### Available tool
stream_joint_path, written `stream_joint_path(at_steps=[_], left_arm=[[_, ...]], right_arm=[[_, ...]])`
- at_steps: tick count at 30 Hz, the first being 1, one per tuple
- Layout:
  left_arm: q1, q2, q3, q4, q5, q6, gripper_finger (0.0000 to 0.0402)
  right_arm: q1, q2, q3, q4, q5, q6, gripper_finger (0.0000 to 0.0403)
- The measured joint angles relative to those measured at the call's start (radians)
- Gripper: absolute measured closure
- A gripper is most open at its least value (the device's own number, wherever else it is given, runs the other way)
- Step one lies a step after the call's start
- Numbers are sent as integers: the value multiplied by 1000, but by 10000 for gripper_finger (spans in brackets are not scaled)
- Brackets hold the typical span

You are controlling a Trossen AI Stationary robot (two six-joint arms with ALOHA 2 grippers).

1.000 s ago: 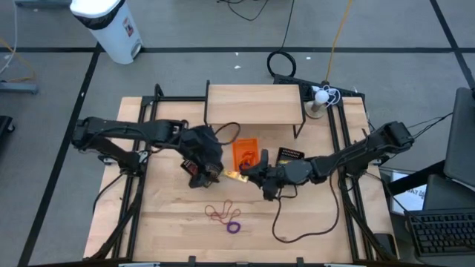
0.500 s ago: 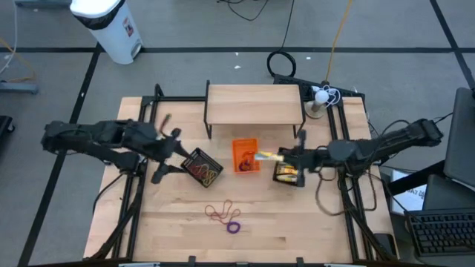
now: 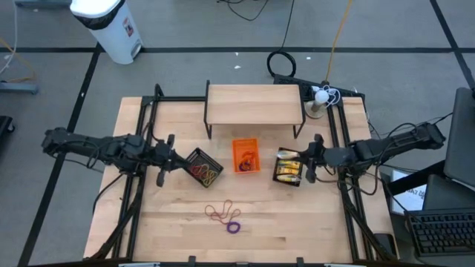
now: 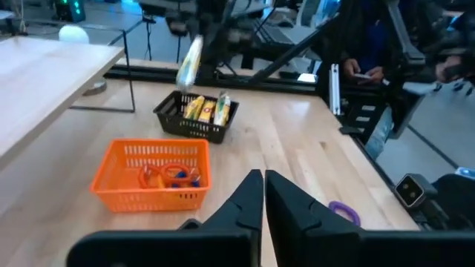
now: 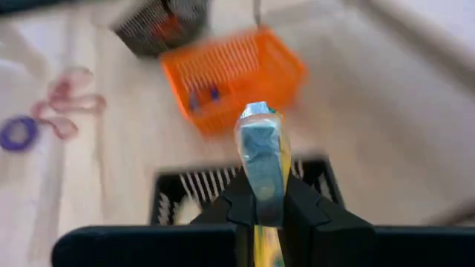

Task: Pick & Place Office Desk Supplies
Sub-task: Put the yellow pack of crayons into the right black bin, then put the red rubber band into the left black bin

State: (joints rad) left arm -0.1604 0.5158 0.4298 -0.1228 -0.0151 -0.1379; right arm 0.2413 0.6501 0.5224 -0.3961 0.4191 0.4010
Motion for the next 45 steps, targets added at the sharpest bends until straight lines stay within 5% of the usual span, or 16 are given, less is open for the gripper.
stream_joint_path(at_steps=[5,14,25,30,37,45], left_arm=[[0,-15,-4,5,14,-2,395],[0,-14,-4,16,15,-2,385],[0,-14,-4,15,17,-29,381],[0,-14,-4,14,14,-20,376],[7,-14,-4,4,-44,32,376],[67,-14,-5,-33,-135,31,376]], right_arm=[[0,28,0,-164,-2,209,382],[-15,131,0,-174,-22,355,367],[-64,115,6,-176,-198,472,174],[-79,-8,25,-177,-195,411,143],[-103,-244,30,-162,-66,177,181],[-105,-463,-4,33,-110,-135,385]])
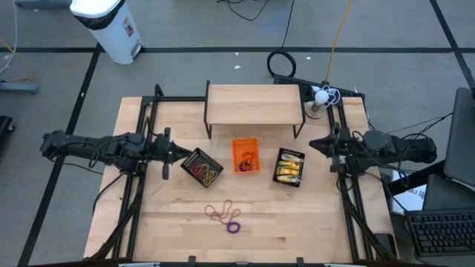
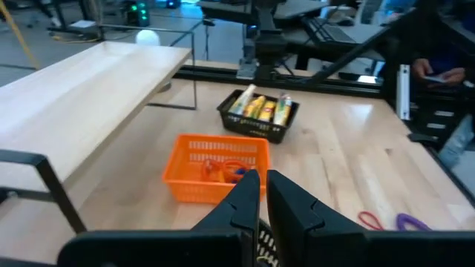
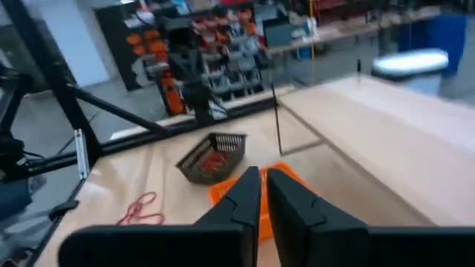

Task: Pick & Place Office Desk Supplies
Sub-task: Put the red rubber band into the left black bin

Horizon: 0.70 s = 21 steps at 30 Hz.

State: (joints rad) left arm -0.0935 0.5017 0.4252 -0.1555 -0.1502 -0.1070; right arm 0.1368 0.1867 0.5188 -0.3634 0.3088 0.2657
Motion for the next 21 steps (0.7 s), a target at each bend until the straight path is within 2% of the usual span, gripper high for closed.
stream_joint_path(at_steps=[6,15,21], left_arm=[[33,11,0,-7,0,-28,376],[42,84,0,-21,-9,-8,376],[78,9,0,-103,-16,-63,376]], right_arm=[[0,-54,-65,69,-38,-40,390],[1,-114,-257,310,-107,-104,401],[1,-166,-331,335,-135,-99,402]])
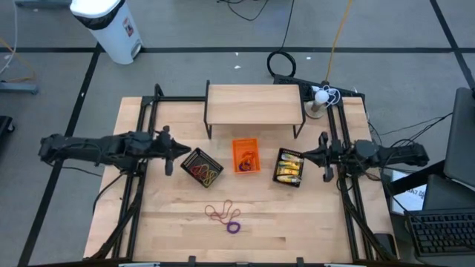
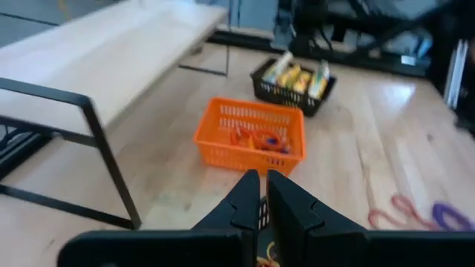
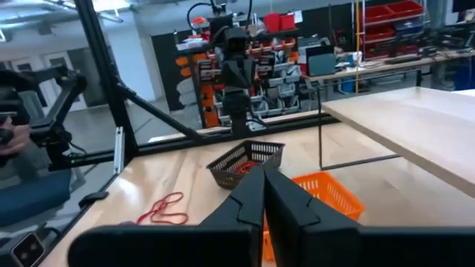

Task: Pick & Place Office Desk Supplies
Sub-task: Put the red rubber band into the left black bin

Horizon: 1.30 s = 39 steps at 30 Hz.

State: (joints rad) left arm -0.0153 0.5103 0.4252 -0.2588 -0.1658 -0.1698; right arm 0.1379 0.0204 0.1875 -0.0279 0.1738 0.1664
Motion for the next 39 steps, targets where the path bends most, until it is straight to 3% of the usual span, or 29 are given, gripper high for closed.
stream_joint_path(at_steps=[5,11,25,29,36,39], left_arm=[[32,-22,0,34,8,-26,376],[46,13,0,58,8,48,376],[35,252,8,70,2,-157,378],[-40,439,121,30,34,-199,397],[-210,802,442,-294,106,-194,389],[-282,913,540,-361,132,-148,381]], right_arm=[[0,-18,-54,66,4,7,402],[0,-17,-155,273,4,-56,402],[-1,-7,-171,237,7,-134,402],[-1,-7,-171,234,5,-133,402],[-1,-7,-167,243,5,-152,402],[-1,-7,-147,242,5,-181,402]])
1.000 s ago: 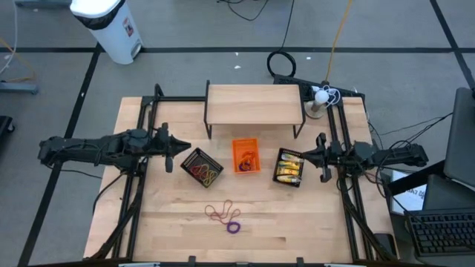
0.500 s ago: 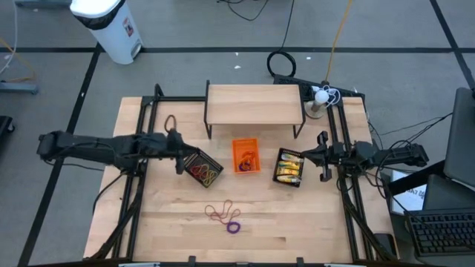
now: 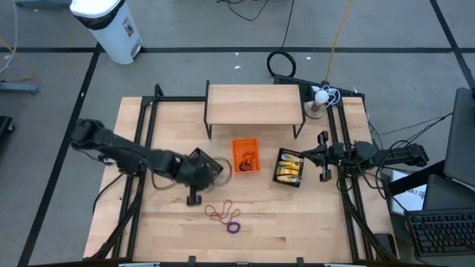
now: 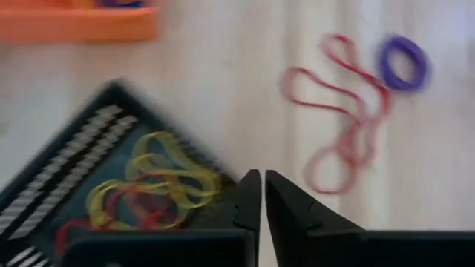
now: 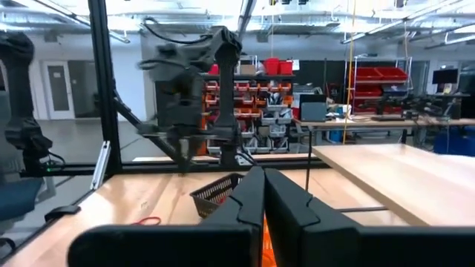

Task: Pick & Place Office Desk Supplies
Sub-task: Put the red rubber band into the left black bin

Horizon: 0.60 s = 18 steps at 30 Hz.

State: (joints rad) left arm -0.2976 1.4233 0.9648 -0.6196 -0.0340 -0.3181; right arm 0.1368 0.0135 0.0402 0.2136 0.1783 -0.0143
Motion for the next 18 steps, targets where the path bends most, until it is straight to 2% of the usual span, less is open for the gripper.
stream_joint_path(at_steps=[7,12,15,18], left_arm=[[-112,181,128,-66,-20,-10,311],[-147,281,166,-29,-17,41,255],[-159,327,177,24,-6,84,239],[-160,366,178,24,4,115,239]], right_arm=[[0,0,18,2,0,-23,401],[0,0,18,-3,0,7,402],[0,0,18,-13,0,18,401],[0,0,18,-17,-1,25,402]])
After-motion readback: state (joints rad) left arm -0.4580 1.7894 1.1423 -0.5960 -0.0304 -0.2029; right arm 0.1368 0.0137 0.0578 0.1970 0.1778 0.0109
